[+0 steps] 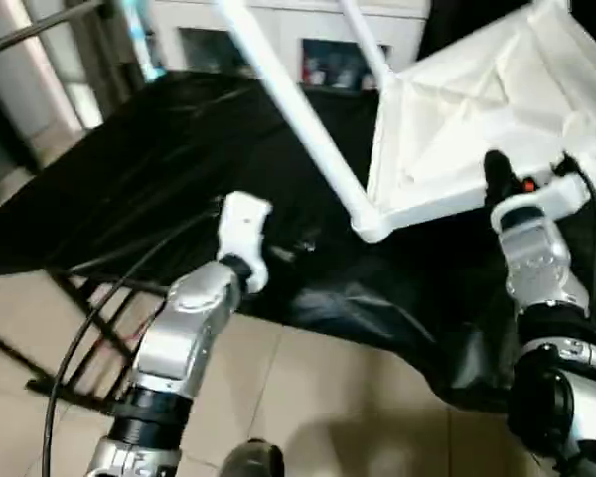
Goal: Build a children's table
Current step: Flip table
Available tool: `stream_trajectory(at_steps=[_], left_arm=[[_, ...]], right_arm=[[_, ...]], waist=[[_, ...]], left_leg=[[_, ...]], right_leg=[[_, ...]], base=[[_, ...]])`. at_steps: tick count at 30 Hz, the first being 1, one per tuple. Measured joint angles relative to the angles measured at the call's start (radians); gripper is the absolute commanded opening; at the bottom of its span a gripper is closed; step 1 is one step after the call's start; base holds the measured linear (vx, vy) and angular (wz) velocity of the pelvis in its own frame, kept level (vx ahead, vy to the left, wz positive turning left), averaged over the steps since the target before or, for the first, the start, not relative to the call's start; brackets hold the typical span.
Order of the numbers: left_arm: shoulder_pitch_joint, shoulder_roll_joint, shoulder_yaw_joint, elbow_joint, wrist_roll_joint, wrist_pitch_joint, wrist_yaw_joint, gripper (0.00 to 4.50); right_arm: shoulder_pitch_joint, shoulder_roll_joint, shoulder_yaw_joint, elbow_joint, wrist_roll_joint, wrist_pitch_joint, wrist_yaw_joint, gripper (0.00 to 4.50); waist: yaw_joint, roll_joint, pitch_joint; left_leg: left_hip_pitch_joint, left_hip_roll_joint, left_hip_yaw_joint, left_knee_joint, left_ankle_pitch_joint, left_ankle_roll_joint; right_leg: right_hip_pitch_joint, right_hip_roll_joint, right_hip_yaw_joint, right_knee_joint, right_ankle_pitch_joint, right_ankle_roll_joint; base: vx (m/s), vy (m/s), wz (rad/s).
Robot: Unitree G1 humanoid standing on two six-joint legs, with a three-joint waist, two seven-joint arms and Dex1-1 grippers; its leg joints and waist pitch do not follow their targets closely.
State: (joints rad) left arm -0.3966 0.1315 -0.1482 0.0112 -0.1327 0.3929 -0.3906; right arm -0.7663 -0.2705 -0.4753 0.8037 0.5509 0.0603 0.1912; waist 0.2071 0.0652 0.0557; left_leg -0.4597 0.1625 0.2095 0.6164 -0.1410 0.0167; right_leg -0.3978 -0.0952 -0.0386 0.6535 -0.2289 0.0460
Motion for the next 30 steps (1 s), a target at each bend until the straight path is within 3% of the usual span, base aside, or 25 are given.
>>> stream_trajectory(at_steps=[4,8,13,19,25,30], left_arm=[[-0.063,0.01,-0.027,-0.07,0.041,-0.018,-0.005,4.5],[-0.107,0.022,-0.025,-0.091,0.062,-0.048,0.004,4.5],[-0.145,0.066,-0.025,-0.113,0.093,-0.051,0.001,4.5],[-0.191,0.115,-0.086,-0.153,0.153,-0.057,-0.042,4.5],[-0.219,0.137,-0.101,-0.161,0.189,-0.074,-0.046,4.5],[-0.25,0.167,-0.14,-0.168,0.221,-0.133,-0.089,4.5]], right_arm=[[0.004,-0.035,0.062,-0.072,-0.059,0.016,-0.038,2.14],[0.01,-0.093,0.13,-0.137,-0.17,0.015,-0.065,2.14],[0.028,-0.141,0.195,-0.201,-0.271,0.018,-0.092,2.07],[0.028,-0.141,0.218,-0.237,-0.3,0.051,-0.127,2.03],[0.032,-0.143,0.238,-0.262,-0.323,0.07,-0.118,2.01],[0.039,-0.166,0.318,-0.294,-0.399,0.078,-0.086,2.01]], waist=[[-0.001,0.003,-0.006],[0.0,-0.001,-0.008],[-0.007,-0.01,-0.007],[-0.007,-0.01,-0.007],[-0.01,-0.011,-0.007],[-0.012,-0.011,-0.007]], left_leg=[[0.0,0.0,0.001,0.0,0.0,0.0],[0.007,0.0,0.001,0.0,0.0,0.0],[0.006,-0.001,0.001,0.0,0.0,0.0],[0.006,0.0,0.0,0.0,0.0,0.0],[0.006,0.0,0.001,-0.001,0.0,0.0],[0.006,0.0,0.001,-0.001,0.0,0.0]], right_leg=[[0.002,0.0,0.0,-0.002,0.0,0.0],[0.01,0.0,-0.001,-0.006,0.0,0.0],[0.01,0.0,0.0,-0.007,0.001,0.002],[0.009,0.0,0.0,-0.007,0.002,0.003],[0.009,0.0,0.0,-0.007,0.002,0.003],[0.009,0.0,0.001,-0.007,0.002,0.003]], base=[[0.0,0.0,0.0],[0.0,0.0,0.0],[0.0,0.0,0.0],[0.0,0.0,0.0],[0.0,0.0,0.0],[0.0,0.0,0.0]])
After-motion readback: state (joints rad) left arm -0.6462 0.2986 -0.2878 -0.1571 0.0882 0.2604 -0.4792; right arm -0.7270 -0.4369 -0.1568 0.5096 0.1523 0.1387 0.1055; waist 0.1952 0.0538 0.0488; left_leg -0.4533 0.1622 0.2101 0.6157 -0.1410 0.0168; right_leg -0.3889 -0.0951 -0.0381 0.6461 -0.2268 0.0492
